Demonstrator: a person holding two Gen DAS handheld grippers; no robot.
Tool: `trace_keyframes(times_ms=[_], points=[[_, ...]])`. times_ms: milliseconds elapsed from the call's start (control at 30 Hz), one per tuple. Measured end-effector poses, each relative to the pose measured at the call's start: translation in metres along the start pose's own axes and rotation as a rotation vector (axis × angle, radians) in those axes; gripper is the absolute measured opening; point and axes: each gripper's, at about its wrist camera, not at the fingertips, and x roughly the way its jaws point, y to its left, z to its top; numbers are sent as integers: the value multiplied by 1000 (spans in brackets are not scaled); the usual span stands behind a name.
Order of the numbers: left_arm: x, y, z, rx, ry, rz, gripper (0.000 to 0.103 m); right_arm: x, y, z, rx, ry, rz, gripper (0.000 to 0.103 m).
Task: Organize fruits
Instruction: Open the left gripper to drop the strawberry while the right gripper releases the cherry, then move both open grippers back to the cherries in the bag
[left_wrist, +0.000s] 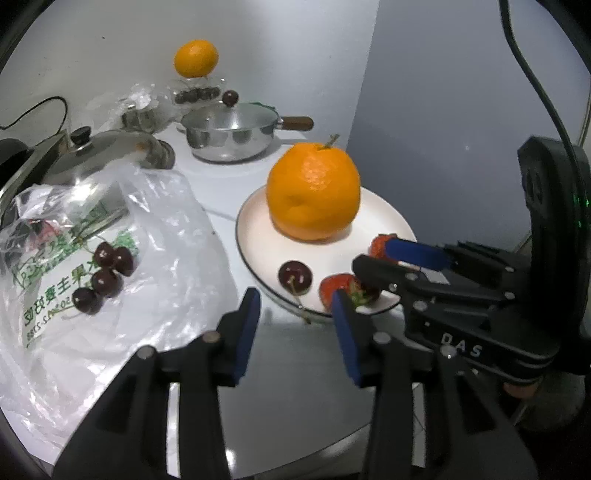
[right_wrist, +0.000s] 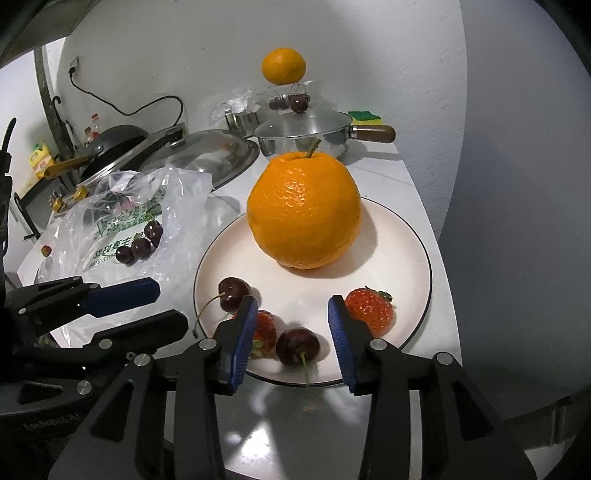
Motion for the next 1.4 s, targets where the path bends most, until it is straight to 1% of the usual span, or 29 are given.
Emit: trace_keyframes(times_ms=[167,233,267,833,1400], points=[[-10,9,-3,-18,-19,12,44,-4,9,3,-11,-10,-6,42],[-15,14,-4,-29,-29,15,52,-6,14,3,-17,-14,-7,42],[-18,16,-5,-39,-37,14,54,-7,17,4,-22,-15,-8,42],[-52,55,-18,-106,-93,51,55,-14,66,11,-85,-27,-5,42],[-77,99,-31,-165,-125,89,56,-4,116,20,-143,-22,23,42]])
